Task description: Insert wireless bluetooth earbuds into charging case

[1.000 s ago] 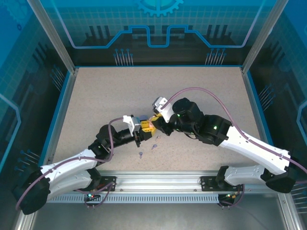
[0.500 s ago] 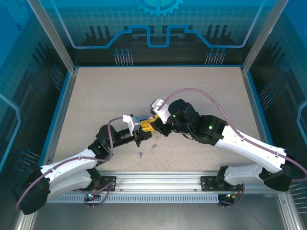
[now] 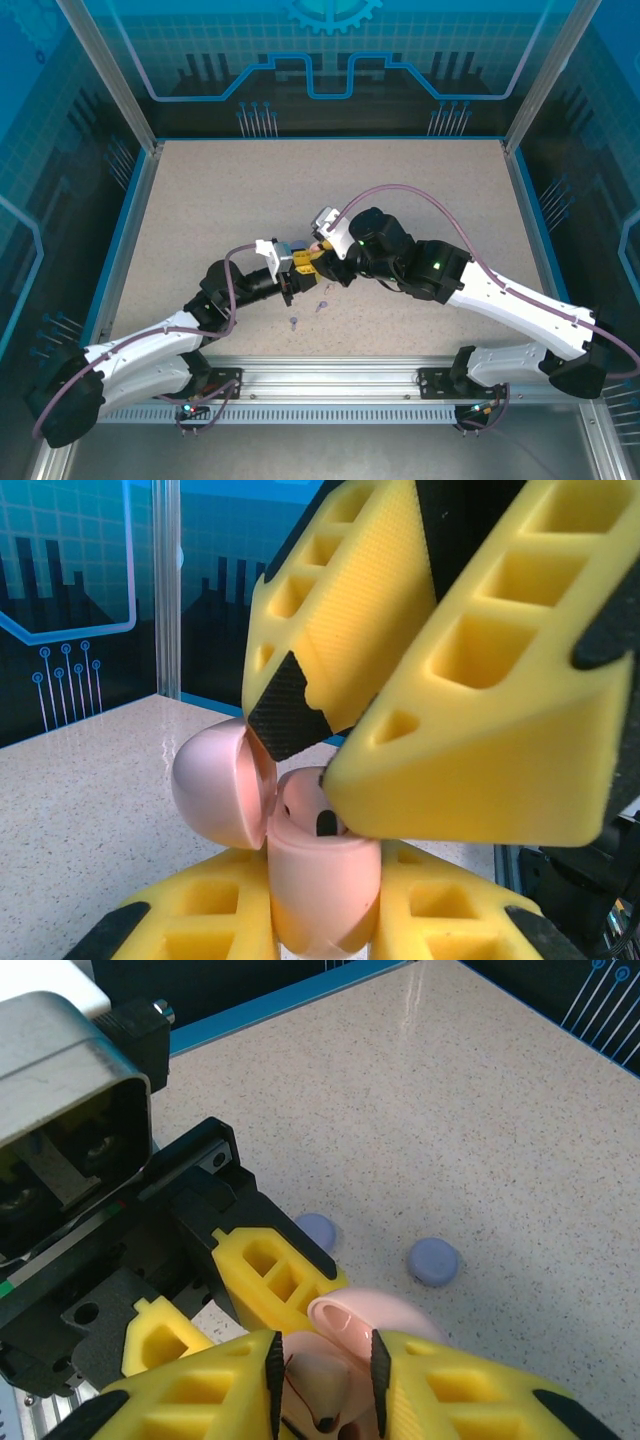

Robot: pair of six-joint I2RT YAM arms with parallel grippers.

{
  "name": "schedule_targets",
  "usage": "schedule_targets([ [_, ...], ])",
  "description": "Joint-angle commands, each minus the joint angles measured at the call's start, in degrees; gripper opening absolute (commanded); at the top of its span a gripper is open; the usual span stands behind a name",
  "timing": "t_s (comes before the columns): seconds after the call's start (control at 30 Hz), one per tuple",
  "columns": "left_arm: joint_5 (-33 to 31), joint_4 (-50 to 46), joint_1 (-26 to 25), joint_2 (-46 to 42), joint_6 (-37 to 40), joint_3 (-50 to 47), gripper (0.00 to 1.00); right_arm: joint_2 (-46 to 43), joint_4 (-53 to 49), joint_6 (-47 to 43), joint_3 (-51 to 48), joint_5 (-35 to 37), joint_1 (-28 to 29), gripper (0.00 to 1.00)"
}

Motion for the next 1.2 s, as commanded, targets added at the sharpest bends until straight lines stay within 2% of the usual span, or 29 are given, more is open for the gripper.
schedule_targets([
  [0.0,-0.7,2.6,-0.4,0.3,0.0,1.5,0.00,0.1,-2.4,1.8,3.3,-0.4,0.1,0.37],
  [0.2,-1.2,2.6,-0.4,0.1,0.5,0.8,0.00,-1.9,-4.4,3.9,6.3,-1.5,-1.4,0.50],
  [0.37,-1.6,2.4,-0.4,-0.9,1.1,0.0,0.00,-6.2,-5.0,7.8,4.6,-2.1,-4.6,0.60],
  [0.67,-3.5,0.9,-0.4,-7.0,2.9,-1.6,0.00,-10.5,-6.6,18.8,-5.9,-6.9,-17.2,0.61],
  [0.8,-4.5,-2.6,-0.4,-11.8,4.4,-1.7,0.00,-7.0,-7.6,21.9,-9.5,-7.8,-18.7,0.59],
  [0.93,-5.2,-6.3,-0.4,-16.3,5.6,-1.6,0.00,0.6,-7.3,25.3,-11.3,-9.7,-18.5,0.56],
  [1.17,-5.5,-10.3,-0.4,-20.9,6.3,-1.1,0.00,12.8,-0.1,30.7,-13.5,-8.6,-14.9,0.54],
])
